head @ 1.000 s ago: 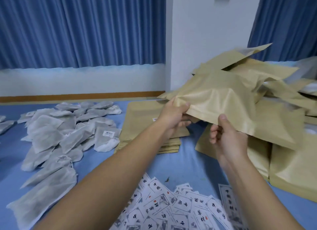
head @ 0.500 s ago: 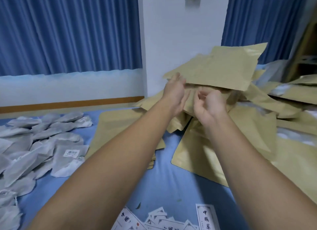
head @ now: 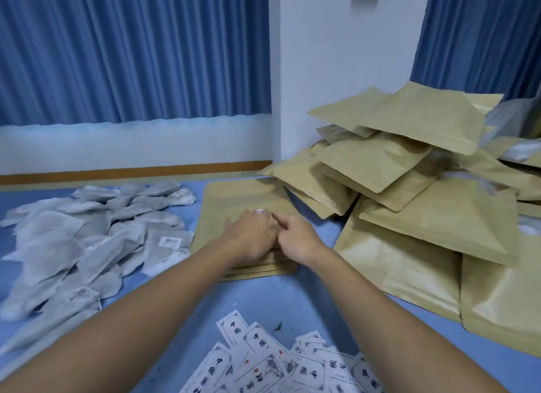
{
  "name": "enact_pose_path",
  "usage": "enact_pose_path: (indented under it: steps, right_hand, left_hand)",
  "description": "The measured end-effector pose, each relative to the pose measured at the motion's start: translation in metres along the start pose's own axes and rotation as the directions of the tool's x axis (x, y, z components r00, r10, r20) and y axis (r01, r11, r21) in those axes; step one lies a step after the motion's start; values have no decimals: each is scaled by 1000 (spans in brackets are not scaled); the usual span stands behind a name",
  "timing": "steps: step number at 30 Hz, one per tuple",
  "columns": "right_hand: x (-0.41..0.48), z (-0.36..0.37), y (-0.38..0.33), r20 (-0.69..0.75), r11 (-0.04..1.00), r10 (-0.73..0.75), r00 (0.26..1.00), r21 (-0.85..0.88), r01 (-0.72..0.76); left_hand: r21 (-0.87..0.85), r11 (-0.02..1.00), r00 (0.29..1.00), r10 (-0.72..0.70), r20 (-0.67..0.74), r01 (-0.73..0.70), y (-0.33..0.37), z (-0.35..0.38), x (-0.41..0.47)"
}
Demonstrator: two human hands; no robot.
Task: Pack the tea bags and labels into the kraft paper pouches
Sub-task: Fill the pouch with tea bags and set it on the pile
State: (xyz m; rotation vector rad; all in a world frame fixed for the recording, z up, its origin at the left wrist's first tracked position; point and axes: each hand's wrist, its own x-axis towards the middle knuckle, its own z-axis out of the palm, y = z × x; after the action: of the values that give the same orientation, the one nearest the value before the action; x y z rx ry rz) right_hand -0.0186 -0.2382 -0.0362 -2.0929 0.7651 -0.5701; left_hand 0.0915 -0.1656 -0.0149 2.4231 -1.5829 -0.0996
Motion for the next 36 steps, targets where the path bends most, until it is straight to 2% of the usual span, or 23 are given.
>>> enact_pose_path:
  steps: [2,4,8,11,15,21,29,32,36]
  right_hand:
    - [-7,13,2,112,979,8,994,-205,15]
    - [-14,25,4,149,921,-41,988,-377,95]
    - [-24,34,-3,161,787,-190,968,-565,249]
    - [-30,34,-6,174,745,-195,965,-614,261]
    - [-37,29,-12,209,689,-196,958,-666,286]
    - [-42,24,-18,208,696,-193,959,-660,283]
    - [-47,23,-22,193,717,-226,955,-630,297]
    - [-47,19,-25,198,718,-223,954,-629,298]
    - [-48,24,-30,188,649,-215,958,-706,284]
  left_hand:
    - [79,997,991,-23,132,12,-30,10,-13]
    - [108,994,975,-11,222,-13,-55,17,-27]
    - [179,977,988,95,124,-117,-81,16,-46]
    - [173,966,982,185,46,-190,-89,8,-55]
    - [178,953,970,243,28,-244,-98,-1,-62]
    - [36,964,963,262,59,-265,-115,-9,-66]
    - [-11,953,947,303,105,-303,-114,-25,-70]
    - [67,939,939,331,94,-338,-108,-30,-71]
    - [154,925,937,350,16,-348,-102,-27,-80]
